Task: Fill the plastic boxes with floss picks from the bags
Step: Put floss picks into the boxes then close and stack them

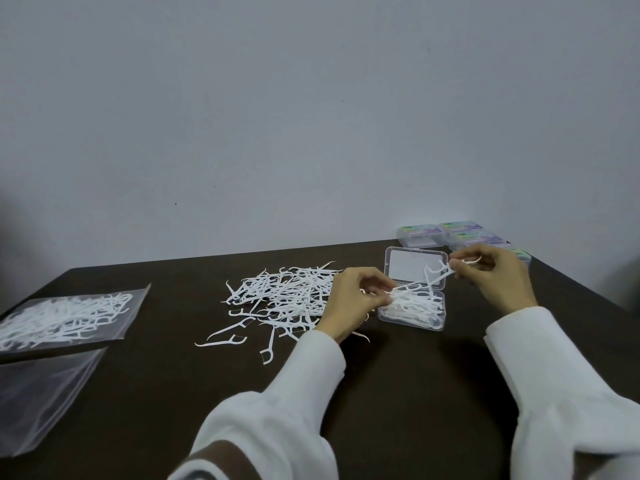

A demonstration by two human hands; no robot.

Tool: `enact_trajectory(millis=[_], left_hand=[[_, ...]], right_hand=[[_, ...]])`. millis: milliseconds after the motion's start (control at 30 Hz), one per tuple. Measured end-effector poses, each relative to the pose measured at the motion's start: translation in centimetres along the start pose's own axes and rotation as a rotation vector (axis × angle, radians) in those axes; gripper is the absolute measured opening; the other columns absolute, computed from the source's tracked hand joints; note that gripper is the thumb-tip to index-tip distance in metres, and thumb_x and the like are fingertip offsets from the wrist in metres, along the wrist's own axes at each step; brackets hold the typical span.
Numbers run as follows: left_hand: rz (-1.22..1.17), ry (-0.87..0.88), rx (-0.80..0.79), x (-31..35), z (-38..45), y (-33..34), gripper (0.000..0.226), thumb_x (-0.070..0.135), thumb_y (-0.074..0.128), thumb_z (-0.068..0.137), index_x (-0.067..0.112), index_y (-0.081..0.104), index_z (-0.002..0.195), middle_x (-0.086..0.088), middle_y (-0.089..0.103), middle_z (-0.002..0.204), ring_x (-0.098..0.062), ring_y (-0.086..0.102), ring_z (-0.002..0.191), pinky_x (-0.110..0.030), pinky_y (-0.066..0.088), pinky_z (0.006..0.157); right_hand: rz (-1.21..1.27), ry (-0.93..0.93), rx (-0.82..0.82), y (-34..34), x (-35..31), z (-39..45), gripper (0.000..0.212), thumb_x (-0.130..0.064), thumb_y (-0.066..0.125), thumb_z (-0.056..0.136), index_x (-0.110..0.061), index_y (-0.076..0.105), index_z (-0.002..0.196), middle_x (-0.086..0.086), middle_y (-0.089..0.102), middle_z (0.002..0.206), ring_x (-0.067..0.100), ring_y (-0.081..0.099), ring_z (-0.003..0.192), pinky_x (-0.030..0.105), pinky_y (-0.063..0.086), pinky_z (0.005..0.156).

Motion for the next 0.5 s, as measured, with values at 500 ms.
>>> enact_trajectory(millis=[500], left_hand=[[-0.068, -0.003, -0.005, 0.2, 0.5, -0.3, 0.02, 0.005, 0.074, 0.078, 0.017, 0.071, 0.094, 0.011, 0.069, 0.089, 0.005, 0.061, 0.08, -0.006, 0.046, 0.073]], right_hand=[[0.122, -0.005, -0.074, 0.9, 0.3, 0.2, 0.011, -0.004, 0.067, 0.081, -0.014, 0.066, 0.084, 0.002, 0.066, 0.083, 0.004, 0.064, 0.063, 0.012, 0.051, 0.063]])
Point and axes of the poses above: each hand's wrist, its own z-axis towards the middle knuckle, its own y-axis out of the palm, x = y × z, the point moved 1 cm from there along z, towards the middle knuckle
